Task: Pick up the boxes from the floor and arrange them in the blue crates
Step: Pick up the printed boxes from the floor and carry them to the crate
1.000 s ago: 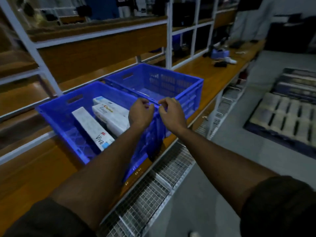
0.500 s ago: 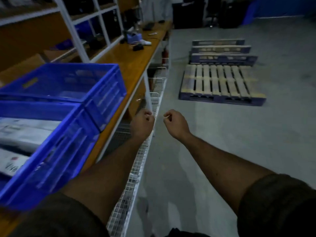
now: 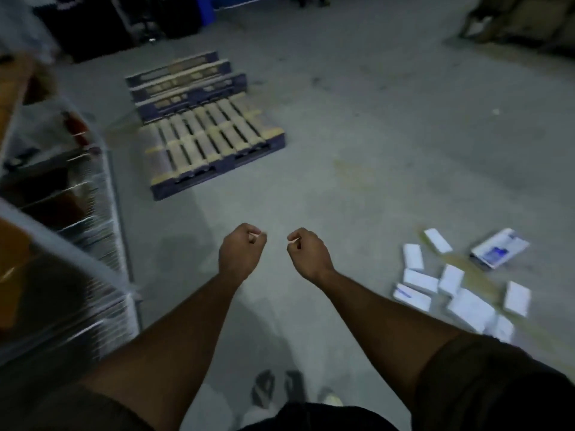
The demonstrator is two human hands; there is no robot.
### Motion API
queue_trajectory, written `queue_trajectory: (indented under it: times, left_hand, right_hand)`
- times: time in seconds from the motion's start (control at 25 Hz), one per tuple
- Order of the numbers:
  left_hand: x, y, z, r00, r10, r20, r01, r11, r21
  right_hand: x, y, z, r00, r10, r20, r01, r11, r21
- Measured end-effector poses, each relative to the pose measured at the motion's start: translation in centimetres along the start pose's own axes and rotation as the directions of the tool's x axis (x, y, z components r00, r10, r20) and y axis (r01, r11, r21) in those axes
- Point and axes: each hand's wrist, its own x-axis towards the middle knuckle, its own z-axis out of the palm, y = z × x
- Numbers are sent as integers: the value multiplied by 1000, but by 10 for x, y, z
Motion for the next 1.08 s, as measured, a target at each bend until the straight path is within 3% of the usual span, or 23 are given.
queue_trajectory:
  times: [0.2, 0.44, 0.6, 0.8, 0.96, 1.08]
  left_hand:
    - [2, 119, 116, 948, 212, 238, -215, 977, -15]
    - [-21, 239, 245, 717, 468, 517, -470, 872, -137]
    - [-26, 293, 312, 556, 521, 648, -540, 819, -194]
    - [-39, 347, 374, 398, 562, 725, -591, 762, -266]
    - [-68, 376, 414, 337, 528, 779, -603, 757, -253]
    - [-87, 402, 451, 357, 491, 795, -585, 781, -219]
  right_hand:
    - [6, 90, -124, 930, 232, -287, -214, 972, 93]
    - [-15, 178, -225, 702, 495, -513, -408, 869, 280]
    - [-24, 217, -275, 542, 616, -572, -485, 785, 385]
    - [-35, 257, -317, 395, 686, -612, -542, 712, 448]
    - [-53, 296, -352, 323, 723, -611, -558, 666, 494]
    - [-65, 332, -391, 346, 726, -594, -571, 665, 481]
